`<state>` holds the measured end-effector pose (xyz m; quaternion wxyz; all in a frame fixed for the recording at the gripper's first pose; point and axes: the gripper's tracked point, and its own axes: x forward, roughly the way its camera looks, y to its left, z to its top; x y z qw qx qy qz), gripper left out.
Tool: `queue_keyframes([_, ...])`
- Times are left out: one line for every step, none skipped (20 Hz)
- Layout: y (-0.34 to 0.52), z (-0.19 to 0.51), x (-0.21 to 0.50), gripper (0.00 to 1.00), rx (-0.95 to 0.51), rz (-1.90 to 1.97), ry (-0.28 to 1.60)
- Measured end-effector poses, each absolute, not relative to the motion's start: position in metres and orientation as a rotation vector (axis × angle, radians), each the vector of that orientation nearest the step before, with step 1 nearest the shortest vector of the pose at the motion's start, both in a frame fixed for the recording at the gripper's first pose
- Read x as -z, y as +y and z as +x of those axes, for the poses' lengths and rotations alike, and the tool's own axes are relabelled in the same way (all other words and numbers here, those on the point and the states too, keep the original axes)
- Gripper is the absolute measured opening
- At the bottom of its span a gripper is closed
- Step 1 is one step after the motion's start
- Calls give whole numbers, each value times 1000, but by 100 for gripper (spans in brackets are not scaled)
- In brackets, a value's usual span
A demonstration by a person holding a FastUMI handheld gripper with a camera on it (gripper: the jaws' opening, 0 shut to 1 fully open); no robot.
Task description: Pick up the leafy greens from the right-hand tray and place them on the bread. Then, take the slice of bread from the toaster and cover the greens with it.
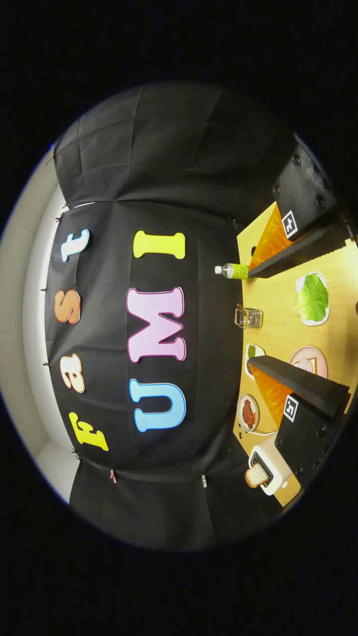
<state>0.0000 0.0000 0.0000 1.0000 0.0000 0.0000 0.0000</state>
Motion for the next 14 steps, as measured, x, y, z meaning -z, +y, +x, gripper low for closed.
queue_keyframes([1,-1,0,98,-4,-2,1])
queue_keyframes([2,0,1,98,-8,-5,5])
queue_keyframes([3,0,2,98,-12,-7,8])
queue_keyframes([5,0,2,98,-16,-8,11])
queue_keyframes([6,1,2,98,-20,-8,12])
queue_keyframes([6,2,2,98,-24,-10,11])
queue_keyframes([8,2,3,98,-29,-11,14])
queue_keyframes([10,2,4,98,-35,-13,16])
queue_keyframes([11,2,4,98,-40,-14,18])
queue_keyframes([11,2,4,98,-44,-16,19])
queue_keyframes([11,2,5,98,-46,-19,22])
queue_keyframes([11,2,5,98,-47,-20,21])
queue_keyframes([10,1,5,98,-49,-21,20])
queue_keyframes([10,2,4,98,-50,-20,21])
